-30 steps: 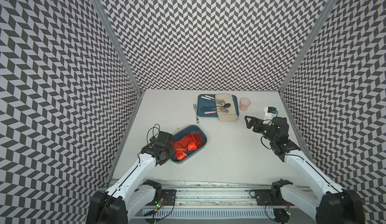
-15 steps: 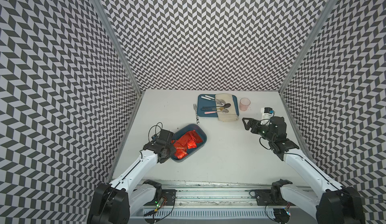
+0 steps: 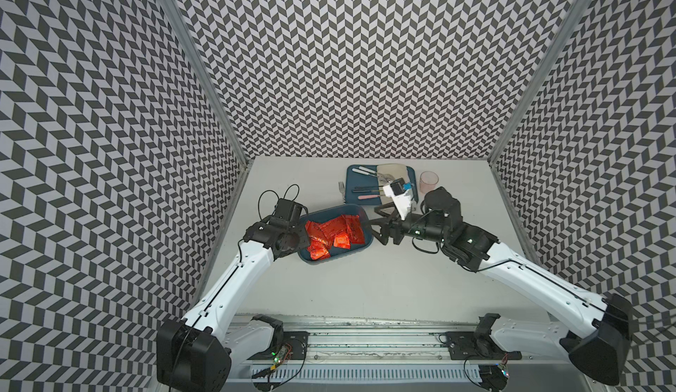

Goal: Take the tea bags out of the storage box
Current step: Pick up the storage box at the center of the board, then pick up the tea bag from the storage box.

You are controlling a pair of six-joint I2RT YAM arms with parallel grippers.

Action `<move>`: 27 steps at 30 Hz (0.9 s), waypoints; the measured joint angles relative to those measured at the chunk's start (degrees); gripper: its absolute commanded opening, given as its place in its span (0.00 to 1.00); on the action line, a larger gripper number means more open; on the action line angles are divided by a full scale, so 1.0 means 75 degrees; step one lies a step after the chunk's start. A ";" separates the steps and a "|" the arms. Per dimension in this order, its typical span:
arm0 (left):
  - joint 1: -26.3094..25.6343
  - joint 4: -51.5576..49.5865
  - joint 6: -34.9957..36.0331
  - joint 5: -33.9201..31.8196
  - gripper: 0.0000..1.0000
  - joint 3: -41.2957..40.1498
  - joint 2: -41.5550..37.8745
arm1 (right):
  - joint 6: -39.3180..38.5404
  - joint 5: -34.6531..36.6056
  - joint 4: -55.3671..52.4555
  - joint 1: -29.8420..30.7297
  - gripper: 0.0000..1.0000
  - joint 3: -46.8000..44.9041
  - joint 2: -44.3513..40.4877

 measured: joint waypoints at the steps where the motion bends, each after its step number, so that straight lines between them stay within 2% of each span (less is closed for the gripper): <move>1: 0.0000 -0.0061 0.0102 0.0012 0.00 0.0000 0.0000 | -0.0111 0.0134 -0.0090 0.0297 0.75 0.0198 0.0239; 6: 0.0000 -0.0143 0.0484 0.0175 0.00 0.0000 0.0032 | -0.0396 0.0941 -0.0568 0.1574 0.70 0.0994 0.1693; 10: 0.0000 -0.0111 0.0589 0.0271 0.00 -0.0070 0.0041 | -0.0417 0.1376 -0.0775 0.2081 0.69 0.1297 0.2696; 18: 0.0000 -0.0067 0.0688 0.0347 0.00 -0.0280 0.0012 | -0.0411 0.2451 -0.0854 0.2221 0.66 0.1935 0.3998; 27: 0.0000 -0.0061 0.0711 0.0347 0.00 -0.0289 0.0003 | -0.0460 0.3363 -0.0714 0.2218 0.61 0.2291 0.4642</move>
